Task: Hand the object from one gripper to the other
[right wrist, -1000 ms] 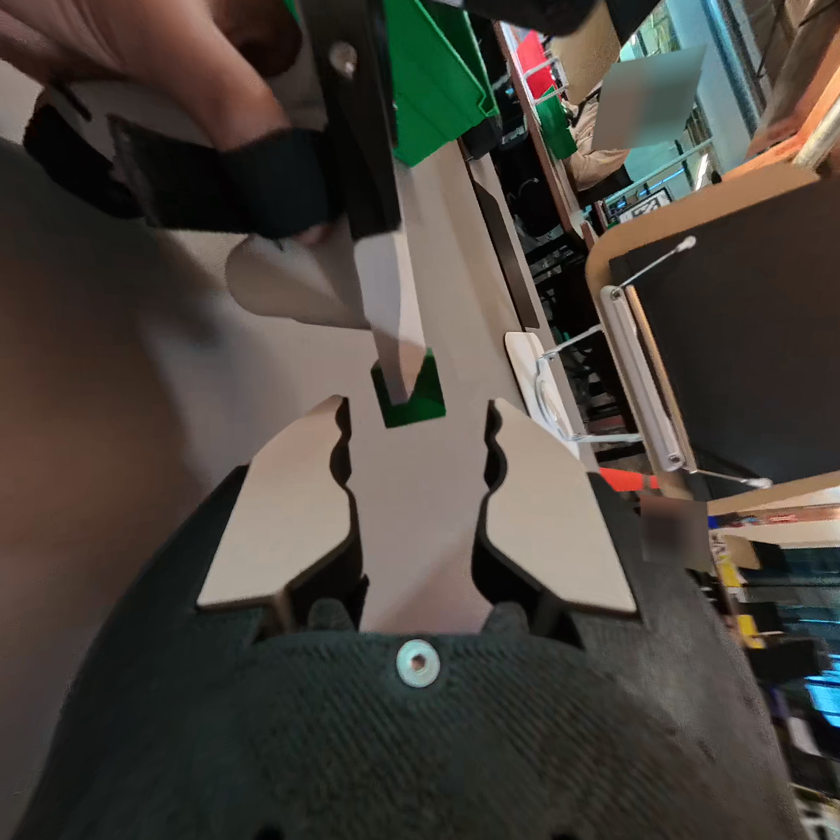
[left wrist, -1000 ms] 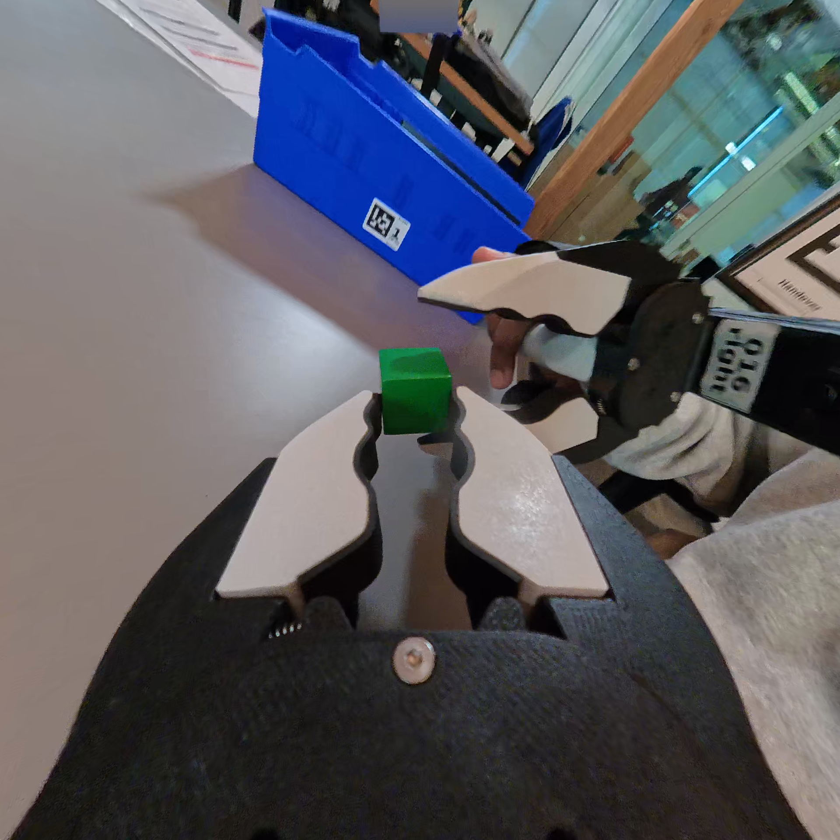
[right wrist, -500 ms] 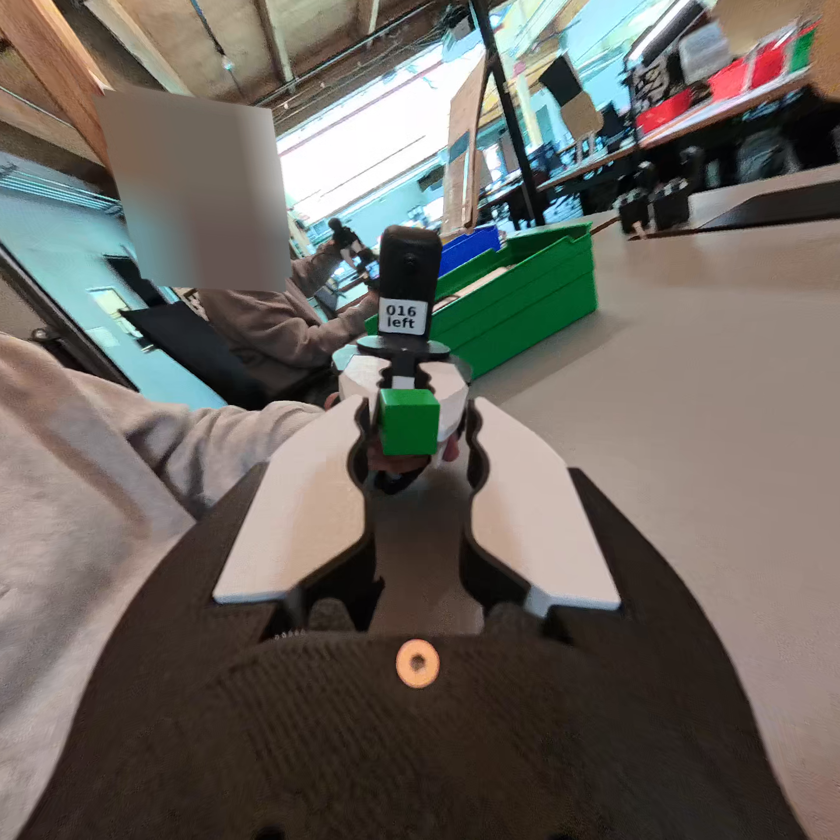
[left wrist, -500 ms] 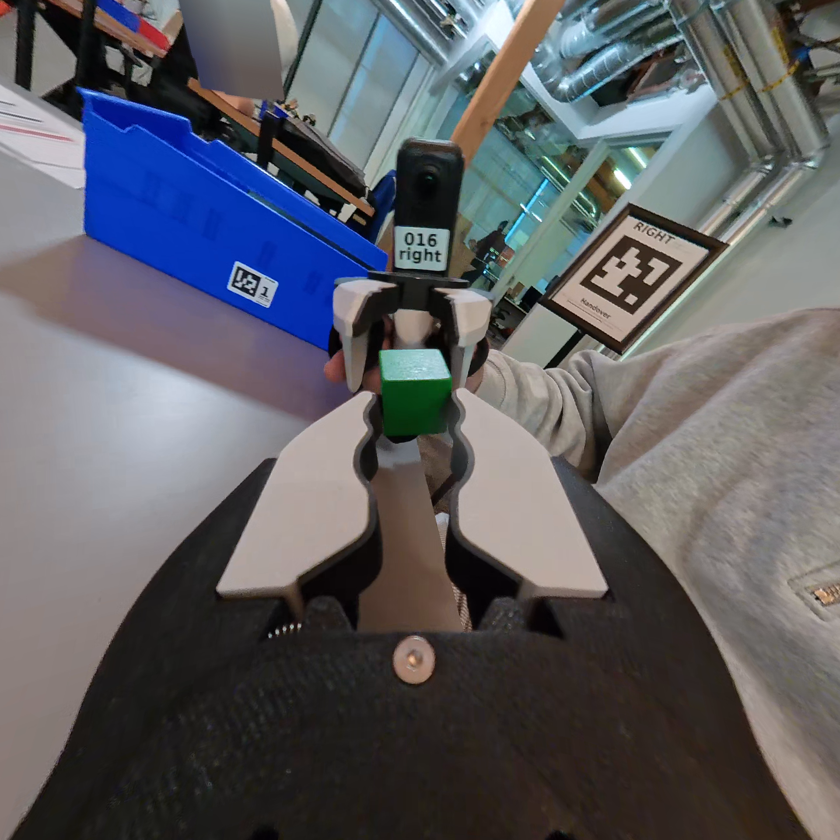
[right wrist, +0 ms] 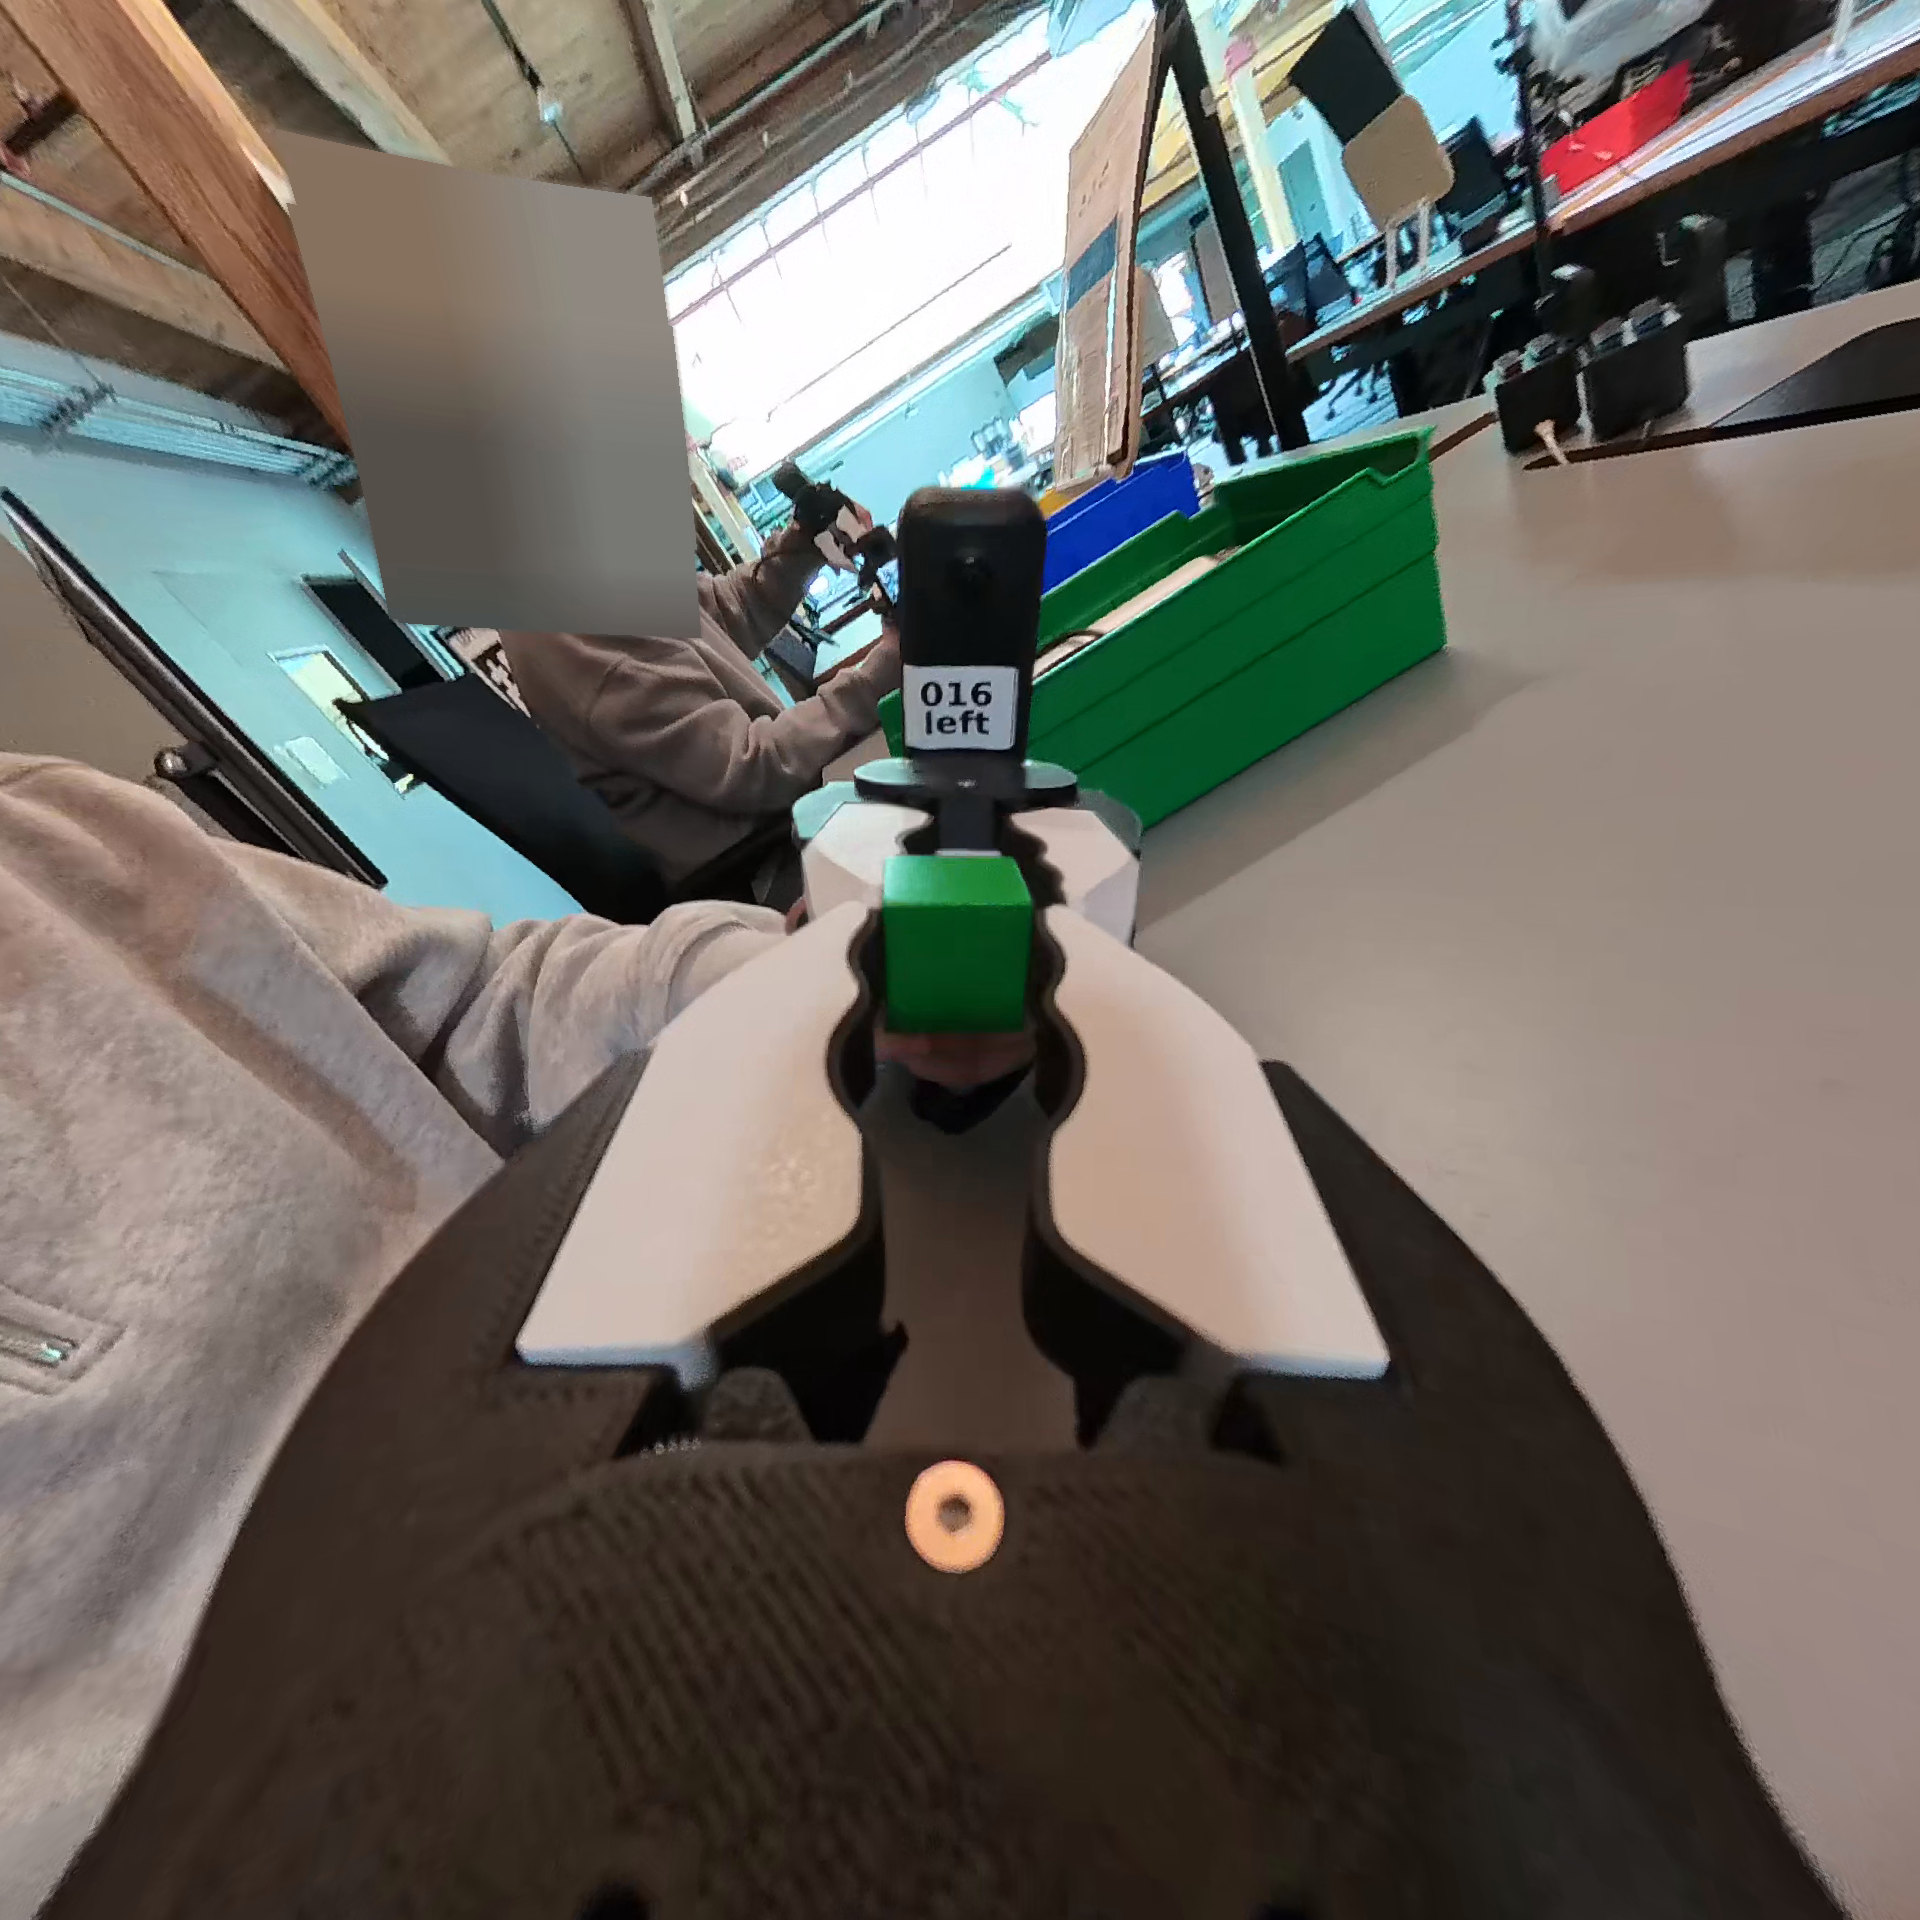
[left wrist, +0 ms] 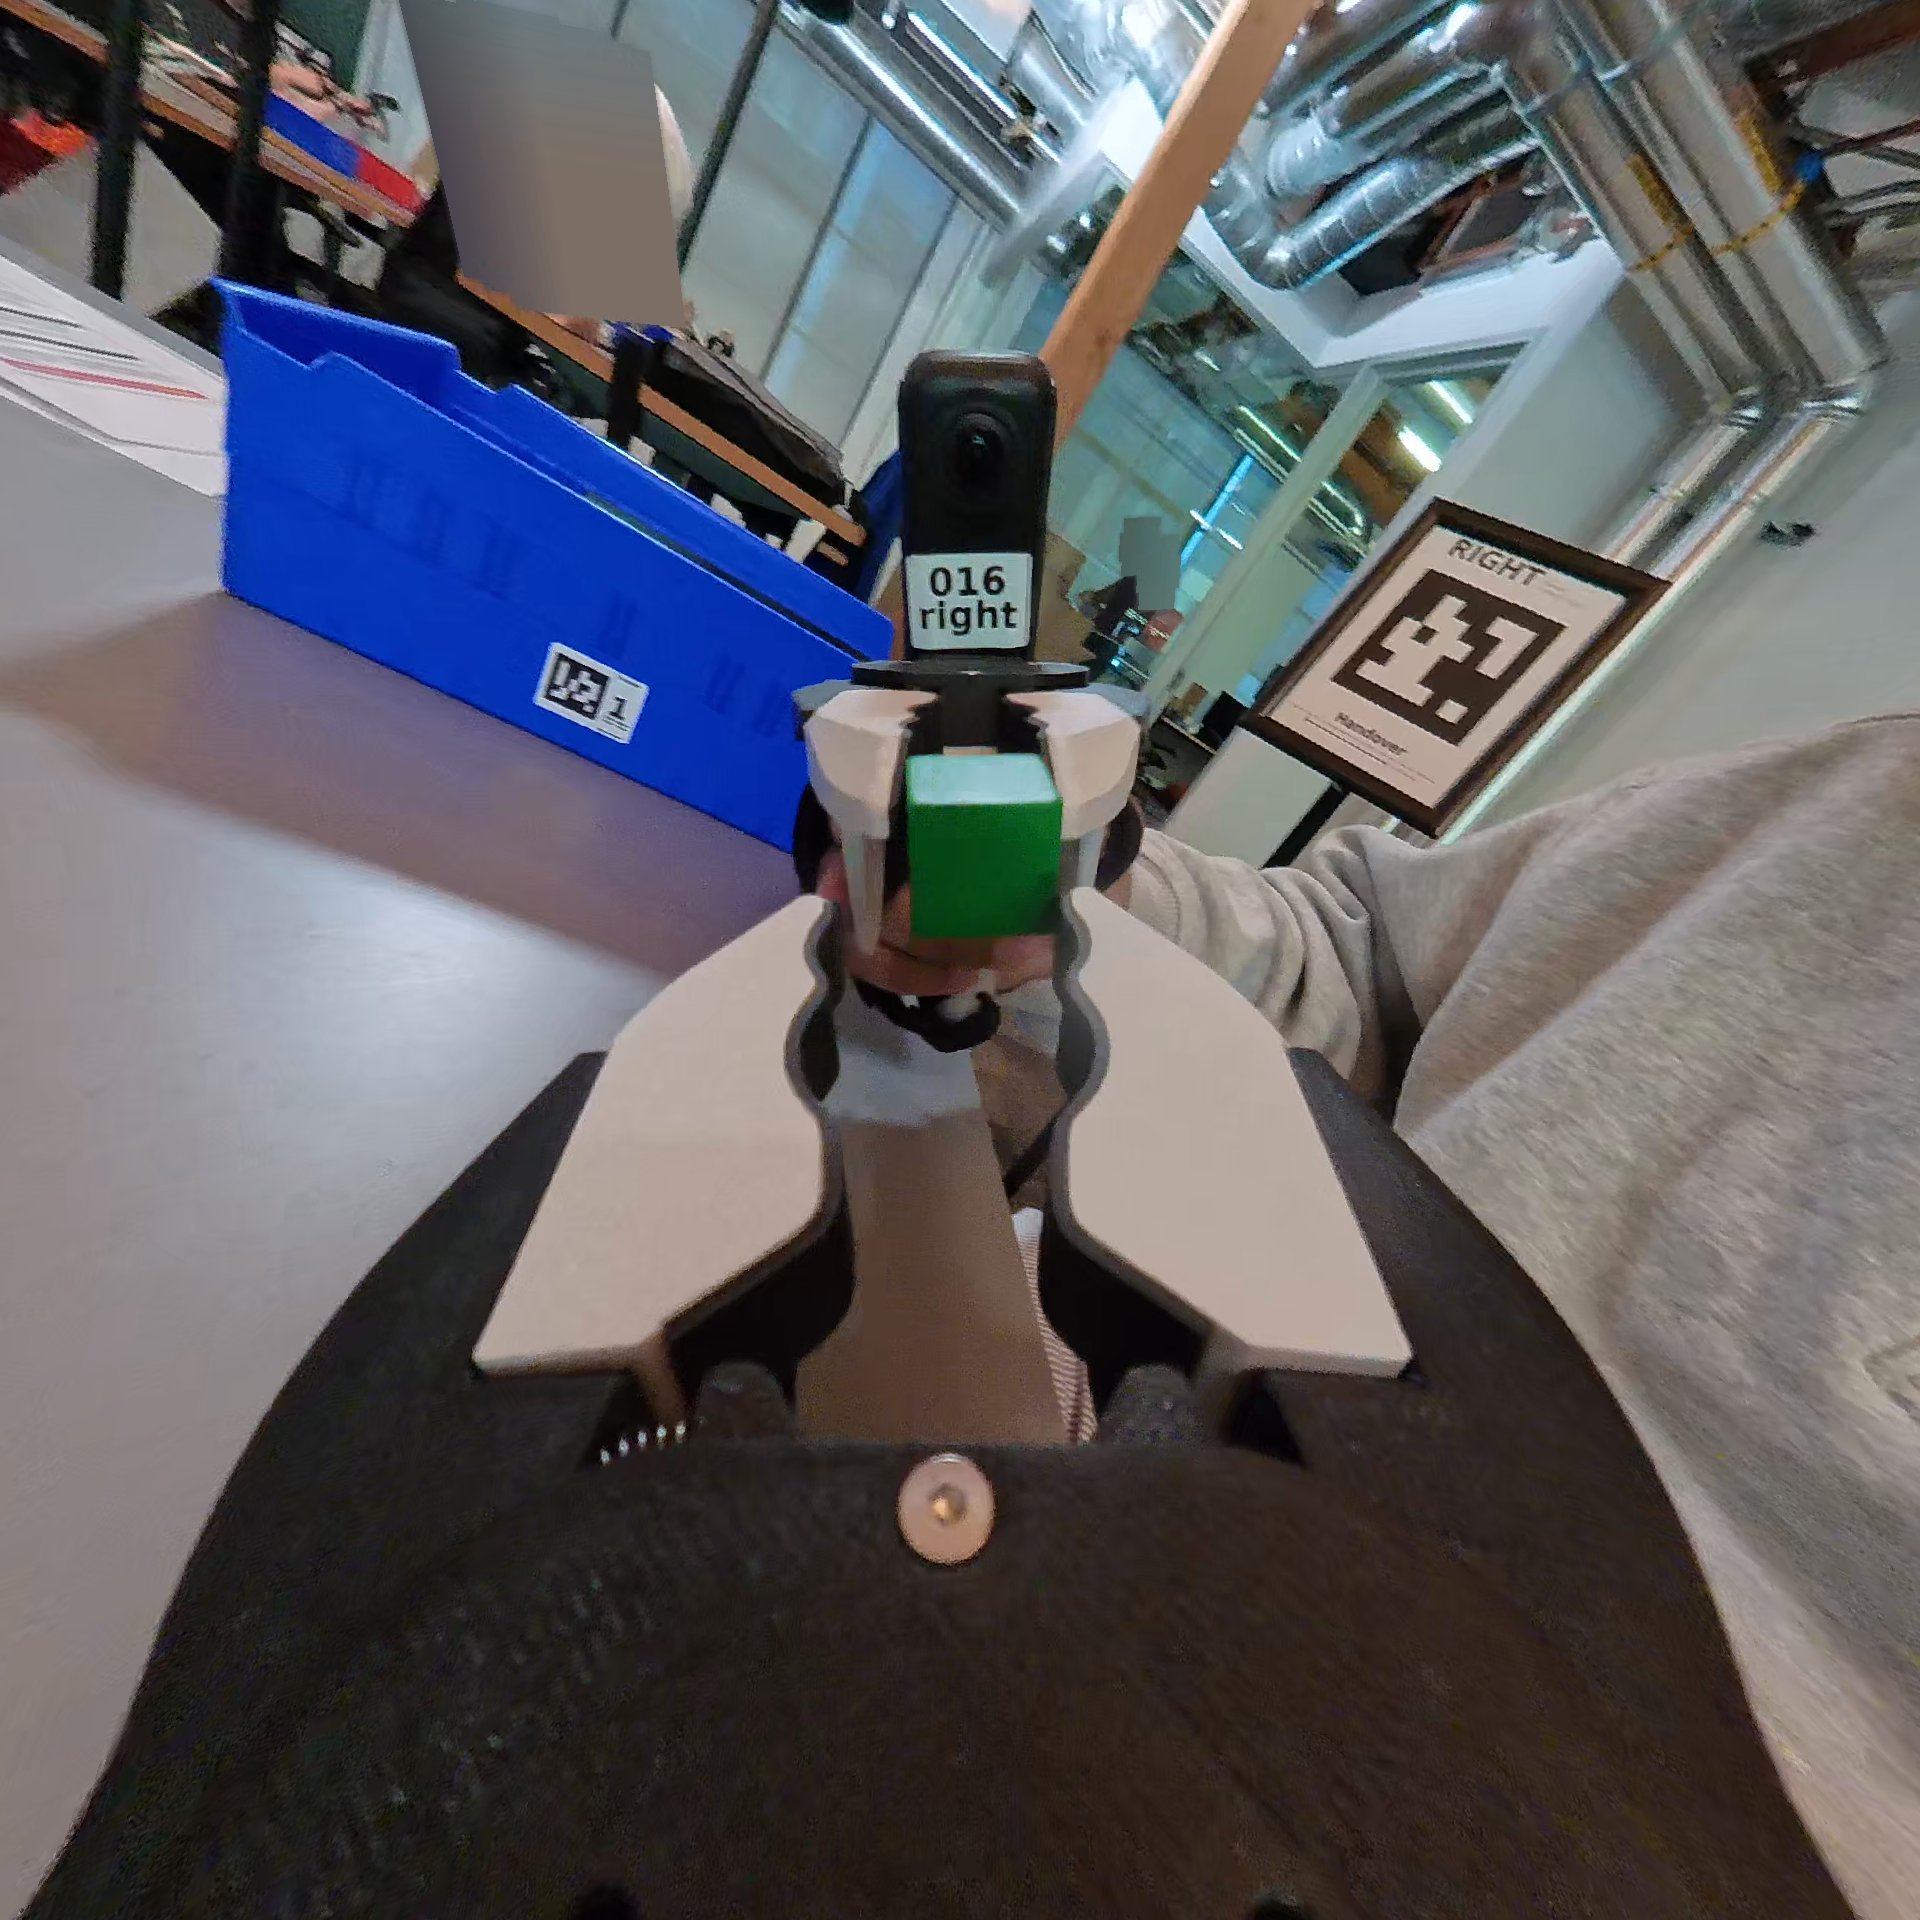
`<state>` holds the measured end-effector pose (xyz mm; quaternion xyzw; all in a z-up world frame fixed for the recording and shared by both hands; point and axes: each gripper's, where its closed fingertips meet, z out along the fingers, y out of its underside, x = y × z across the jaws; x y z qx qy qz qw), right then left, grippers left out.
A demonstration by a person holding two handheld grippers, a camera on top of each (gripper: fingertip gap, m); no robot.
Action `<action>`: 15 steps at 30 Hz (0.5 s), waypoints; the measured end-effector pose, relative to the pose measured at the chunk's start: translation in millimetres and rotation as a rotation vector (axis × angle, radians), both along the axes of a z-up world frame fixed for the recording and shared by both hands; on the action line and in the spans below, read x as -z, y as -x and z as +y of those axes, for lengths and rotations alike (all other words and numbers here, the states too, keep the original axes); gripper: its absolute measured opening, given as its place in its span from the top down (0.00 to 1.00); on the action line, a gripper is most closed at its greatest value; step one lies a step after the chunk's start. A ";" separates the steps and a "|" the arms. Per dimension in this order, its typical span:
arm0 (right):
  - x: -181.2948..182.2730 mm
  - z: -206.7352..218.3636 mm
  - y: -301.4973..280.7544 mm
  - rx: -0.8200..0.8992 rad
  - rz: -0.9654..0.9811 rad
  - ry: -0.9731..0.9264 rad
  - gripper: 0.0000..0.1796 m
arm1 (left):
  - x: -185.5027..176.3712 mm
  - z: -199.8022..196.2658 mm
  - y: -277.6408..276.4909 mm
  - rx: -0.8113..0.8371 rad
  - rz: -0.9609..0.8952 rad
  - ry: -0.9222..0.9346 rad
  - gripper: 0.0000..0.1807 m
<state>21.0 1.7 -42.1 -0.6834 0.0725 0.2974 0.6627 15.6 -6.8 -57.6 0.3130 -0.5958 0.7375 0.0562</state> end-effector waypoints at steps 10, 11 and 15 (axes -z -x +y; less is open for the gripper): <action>-1.2 -4.9 -14.4 0.089 -0.114 -0.032 0.85 | -8.2 13.3 -5.8 0.058 0.200 0.250 0.67; -3.5 -5.4 -13.5 0.103 -0.184 -0.060 0.85 | -7.2 12.9 -5.1 0.096 0.253 0.294 0.68; -6.3 -5.7 -0.2 0.125 -0.563 -0.129 0.85 | -4.0 9.2 -2.6 0.232 0.440 0.449 0.68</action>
